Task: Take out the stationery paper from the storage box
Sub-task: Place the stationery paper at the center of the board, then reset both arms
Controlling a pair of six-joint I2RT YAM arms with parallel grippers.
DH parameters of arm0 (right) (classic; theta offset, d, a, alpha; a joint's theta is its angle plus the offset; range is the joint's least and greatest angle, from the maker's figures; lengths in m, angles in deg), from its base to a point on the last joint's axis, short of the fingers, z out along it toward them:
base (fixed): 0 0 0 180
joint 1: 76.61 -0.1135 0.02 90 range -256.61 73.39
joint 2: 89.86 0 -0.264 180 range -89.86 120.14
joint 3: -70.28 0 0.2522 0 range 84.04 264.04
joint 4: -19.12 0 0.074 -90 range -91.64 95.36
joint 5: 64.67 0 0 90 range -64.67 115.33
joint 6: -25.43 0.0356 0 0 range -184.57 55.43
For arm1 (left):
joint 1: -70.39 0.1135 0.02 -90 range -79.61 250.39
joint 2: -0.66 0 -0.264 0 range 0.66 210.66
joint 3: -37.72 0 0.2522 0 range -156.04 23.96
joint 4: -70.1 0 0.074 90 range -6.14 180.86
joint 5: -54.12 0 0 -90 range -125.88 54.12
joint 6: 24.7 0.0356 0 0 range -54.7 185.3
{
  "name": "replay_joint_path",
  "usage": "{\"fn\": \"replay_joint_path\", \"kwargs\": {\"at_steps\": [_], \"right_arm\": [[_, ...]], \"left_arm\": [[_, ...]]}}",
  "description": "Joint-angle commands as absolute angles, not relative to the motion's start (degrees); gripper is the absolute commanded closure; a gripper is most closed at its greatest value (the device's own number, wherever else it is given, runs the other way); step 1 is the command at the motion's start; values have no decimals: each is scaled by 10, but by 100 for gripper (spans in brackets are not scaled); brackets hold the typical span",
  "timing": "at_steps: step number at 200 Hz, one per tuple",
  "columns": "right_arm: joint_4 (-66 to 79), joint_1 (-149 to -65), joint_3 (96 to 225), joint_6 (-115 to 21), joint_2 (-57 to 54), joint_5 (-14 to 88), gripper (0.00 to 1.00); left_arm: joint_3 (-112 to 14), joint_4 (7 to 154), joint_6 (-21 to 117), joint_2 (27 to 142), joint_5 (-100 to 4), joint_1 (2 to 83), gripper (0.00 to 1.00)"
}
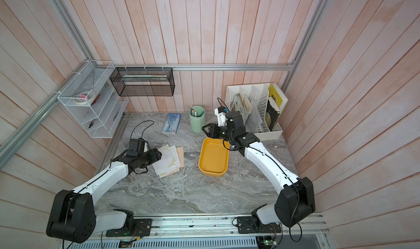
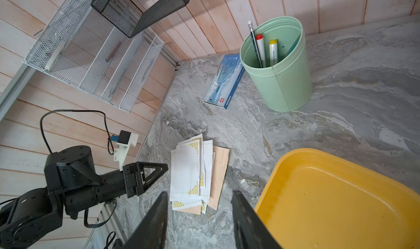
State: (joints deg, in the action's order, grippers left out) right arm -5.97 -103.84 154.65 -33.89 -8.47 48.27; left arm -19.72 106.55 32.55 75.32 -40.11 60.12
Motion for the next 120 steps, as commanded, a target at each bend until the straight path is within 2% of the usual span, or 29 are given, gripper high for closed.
{"fn": "replay_joint_path", "kwargs": {"at_steps": [1,13,36,65,73,78,83,106,111,120], "right_arm": [[-81,-1034,1546,-360,-88,464,50],[-86,-1031,1543,-365,-98,447,48],[-82,-1023,1530,-378,-126,405,45],[-33,-1017,1471,-400,-193,301,40],[-5,-1013,1441,-408,-218,273,35],[14,-1010,1423,-414,-233,255,25],[34,-1007,1398,-424,-248,237,21],[151,-998,1278,-482,-325,146,18],[182,-998,1247,-495,-342,123,4],[255,-996,1183,-520,-375,79,2]], "left_arm": [[-224,1140,347,719,-321,603,13],[-224,1130,362,685,-296,603,0],[-189,1045,400,595,-259,603,0],[-108,878,471,495,-275,604,0],[-79,828,488,479,-280,603,0],[-63,801,498,472,-282,604,0],[-50,780,511,467,-287,603,0],[6,673,530,472,-275,604,0],[18,653,530,479,-267,604,0],[43,608,528,497,-253,604,0]]}}
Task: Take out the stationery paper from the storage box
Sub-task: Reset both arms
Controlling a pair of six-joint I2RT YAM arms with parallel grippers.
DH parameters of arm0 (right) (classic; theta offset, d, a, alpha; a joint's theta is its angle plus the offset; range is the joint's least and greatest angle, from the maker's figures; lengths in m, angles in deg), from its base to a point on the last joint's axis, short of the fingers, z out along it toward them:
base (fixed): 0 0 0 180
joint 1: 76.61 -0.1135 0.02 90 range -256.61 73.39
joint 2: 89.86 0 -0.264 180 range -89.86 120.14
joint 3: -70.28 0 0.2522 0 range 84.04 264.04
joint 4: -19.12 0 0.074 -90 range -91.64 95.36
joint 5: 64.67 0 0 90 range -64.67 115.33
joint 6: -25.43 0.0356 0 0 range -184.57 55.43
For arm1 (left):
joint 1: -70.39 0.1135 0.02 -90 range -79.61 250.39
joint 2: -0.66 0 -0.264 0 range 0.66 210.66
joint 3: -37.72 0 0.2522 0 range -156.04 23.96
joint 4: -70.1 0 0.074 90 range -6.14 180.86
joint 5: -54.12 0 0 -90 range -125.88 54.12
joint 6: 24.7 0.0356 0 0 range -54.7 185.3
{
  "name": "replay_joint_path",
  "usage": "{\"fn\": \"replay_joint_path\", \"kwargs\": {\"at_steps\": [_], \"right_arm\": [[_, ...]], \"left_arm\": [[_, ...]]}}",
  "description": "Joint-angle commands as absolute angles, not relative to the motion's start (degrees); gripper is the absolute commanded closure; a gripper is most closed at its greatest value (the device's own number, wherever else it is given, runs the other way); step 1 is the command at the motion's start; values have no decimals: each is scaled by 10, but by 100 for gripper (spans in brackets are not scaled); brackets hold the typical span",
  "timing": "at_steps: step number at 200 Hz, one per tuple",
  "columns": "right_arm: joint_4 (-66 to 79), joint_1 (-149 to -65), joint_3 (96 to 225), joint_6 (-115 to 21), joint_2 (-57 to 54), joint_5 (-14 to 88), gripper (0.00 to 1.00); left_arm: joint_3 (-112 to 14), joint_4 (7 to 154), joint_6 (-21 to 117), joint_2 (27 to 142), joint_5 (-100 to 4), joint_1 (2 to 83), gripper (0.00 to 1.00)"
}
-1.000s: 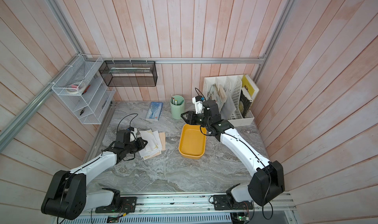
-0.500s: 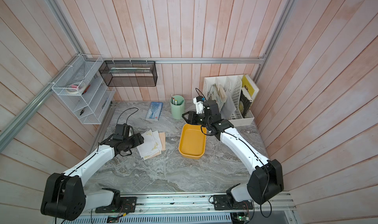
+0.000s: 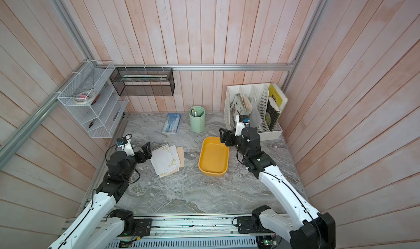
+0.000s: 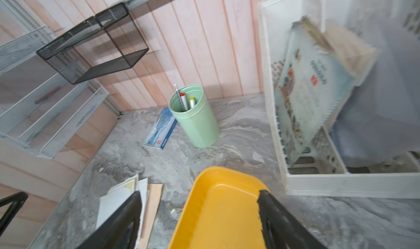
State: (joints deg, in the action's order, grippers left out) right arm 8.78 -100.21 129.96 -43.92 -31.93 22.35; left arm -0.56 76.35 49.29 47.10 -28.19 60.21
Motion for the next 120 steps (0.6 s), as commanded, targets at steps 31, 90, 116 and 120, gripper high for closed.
{"fn": "replay_joint_path", "kwargs": {"at_steps": [31,90,116,120], "right_arm": [[538,-970,966,-613,-449,6,2],[652,-901,878,-596,-305,-60,2],[812,-885,871,-622,-172,-64,2],[836,-882,871,-629,-158,-52,2]], "left_arm": [[71,512,548,579,-255,605,0],[96,312,627,708,-287,638,0],[88,336,613,736,-390,698,0],[96,320,613,743,-393,701,0]]}}
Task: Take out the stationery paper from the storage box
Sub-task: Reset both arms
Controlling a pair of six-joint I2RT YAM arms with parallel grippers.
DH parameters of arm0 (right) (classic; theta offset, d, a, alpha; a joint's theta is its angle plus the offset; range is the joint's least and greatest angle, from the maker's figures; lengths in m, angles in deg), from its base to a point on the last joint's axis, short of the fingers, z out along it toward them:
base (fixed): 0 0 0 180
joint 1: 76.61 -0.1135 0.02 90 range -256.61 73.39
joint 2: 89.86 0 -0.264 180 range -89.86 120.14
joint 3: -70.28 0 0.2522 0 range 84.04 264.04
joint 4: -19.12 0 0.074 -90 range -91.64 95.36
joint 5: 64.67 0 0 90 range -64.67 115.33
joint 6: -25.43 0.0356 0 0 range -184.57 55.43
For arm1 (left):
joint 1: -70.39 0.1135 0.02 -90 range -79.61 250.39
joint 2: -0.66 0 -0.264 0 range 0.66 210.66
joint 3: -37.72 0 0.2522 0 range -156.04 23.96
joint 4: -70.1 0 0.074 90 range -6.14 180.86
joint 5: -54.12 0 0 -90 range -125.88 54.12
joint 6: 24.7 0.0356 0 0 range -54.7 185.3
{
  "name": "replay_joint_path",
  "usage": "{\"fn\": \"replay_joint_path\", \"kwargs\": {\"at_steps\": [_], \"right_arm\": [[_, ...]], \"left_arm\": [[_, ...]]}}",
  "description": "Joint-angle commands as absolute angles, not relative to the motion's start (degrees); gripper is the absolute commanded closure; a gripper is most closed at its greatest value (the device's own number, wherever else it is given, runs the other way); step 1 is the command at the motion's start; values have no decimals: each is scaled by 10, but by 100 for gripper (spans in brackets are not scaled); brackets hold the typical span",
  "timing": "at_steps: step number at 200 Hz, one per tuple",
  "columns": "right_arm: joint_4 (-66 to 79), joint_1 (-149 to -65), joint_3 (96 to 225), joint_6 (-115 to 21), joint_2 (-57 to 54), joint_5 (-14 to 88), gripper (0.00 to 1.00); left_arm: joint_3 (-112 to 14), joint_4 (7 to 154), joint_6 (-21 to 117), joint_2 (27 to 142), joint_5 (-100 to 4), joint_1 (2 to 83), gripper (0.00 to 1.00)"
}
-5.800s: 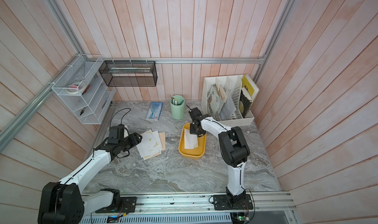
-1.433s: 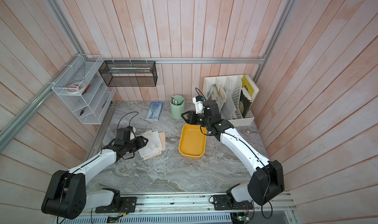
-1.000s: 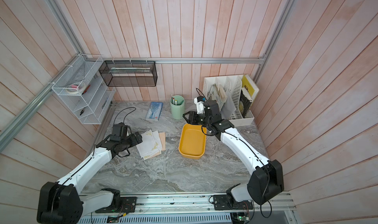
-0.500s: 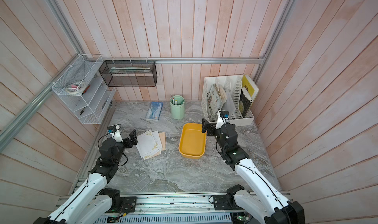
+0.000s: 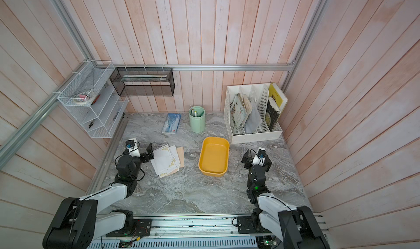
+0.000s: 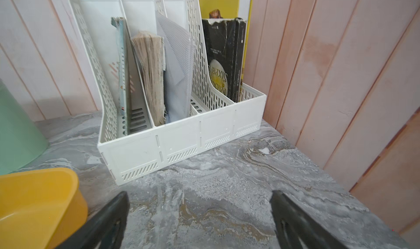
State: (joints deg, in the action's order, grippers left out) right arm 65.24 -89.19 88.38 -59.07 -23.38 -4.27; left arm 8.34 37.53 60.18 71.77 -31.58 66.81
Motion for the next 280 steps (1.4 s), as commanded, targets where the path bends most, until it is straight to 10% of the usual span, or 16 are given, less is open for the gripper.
{"fn": "replay_joint_path", "kwargs": {"at_steps": [1,73,133,280], "right_arm": [[841,-881,872,-631,-153,-50,2],[788,-871,948,-680,-86,-25,2],[958,-781,905,-624,14,89,2],[838,-770,954,-615,-2,112,2]], "left_arm": [[98,315,613,745,-392,702,0],[149,45,613,894,-400,758,0],[116,105,612,901,-410,757,0],[83,166,642,902,-471,750,0]]}}
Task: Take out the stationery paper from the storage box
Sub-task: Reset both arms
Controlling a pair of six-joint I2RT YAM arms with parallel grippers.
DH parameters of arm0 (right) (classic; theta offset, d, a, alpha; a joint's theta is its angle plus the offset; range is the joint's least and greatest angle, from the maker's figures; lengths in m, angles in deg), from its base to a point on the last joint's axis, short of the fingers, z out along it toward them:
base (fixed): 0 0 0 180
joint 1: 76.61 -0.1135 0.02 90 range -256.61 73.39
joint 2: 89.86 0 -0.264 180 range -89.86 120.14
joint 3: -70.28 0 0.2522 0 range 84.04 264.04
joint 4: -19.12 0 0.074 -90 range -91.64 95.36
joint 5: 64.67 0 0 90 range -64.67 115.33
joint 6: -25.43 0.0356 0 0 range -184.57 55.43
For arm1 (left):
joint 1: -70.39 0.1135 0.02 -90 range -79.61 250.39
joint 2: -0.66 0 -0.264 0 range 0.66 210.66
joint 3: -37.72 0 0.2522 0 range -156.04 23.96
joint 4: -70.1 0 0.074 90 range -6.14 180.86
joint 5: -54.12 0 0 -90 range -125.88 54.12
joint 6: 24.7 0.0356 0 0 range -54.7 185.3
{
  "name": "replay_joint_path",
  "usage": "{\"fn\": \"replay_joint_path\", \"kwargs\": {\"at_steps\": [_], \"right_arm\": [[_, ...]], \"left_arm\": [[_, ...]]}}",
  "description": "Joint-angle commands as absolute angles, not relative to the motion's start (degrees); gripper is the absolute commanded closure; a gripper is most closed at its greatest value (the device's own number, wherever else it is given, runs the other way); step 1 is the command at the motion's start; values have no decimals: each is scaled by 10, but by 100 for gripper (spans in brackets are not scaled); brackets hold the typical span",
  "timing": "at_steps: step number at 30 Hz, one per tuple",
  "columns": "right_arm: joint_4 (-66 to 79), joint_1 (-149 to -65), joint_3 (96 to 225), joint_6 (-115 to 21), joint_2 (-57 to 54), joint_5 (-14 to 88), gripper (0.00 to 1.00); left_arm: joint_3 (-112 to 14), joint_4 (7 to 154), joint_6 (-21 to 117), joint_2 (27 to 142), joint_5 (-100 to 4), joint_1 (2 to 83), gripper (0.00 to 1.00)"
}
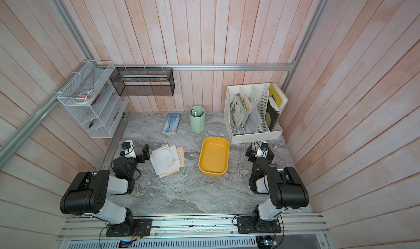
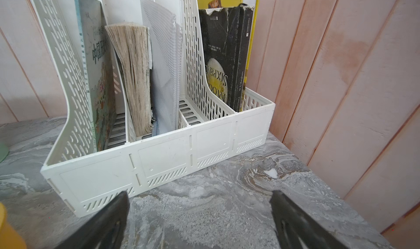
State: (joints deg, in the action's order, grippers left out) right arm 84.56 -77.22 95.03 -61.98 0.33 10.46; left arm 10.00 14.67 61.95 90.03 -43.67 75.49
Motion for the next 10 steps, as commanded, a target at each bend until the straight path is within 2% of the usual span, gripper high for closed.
{"fn": "replay_joint_path", "kwargs": {"at_steps": [1,10], "right_arm": [[838,-770,955,-614,-2,112,2],[838,-770,955,-614,-2,112,2]], "left_arm": [[83,166,642,902,-471,750,0],[83,167,643,902,-468,749,0]]}}
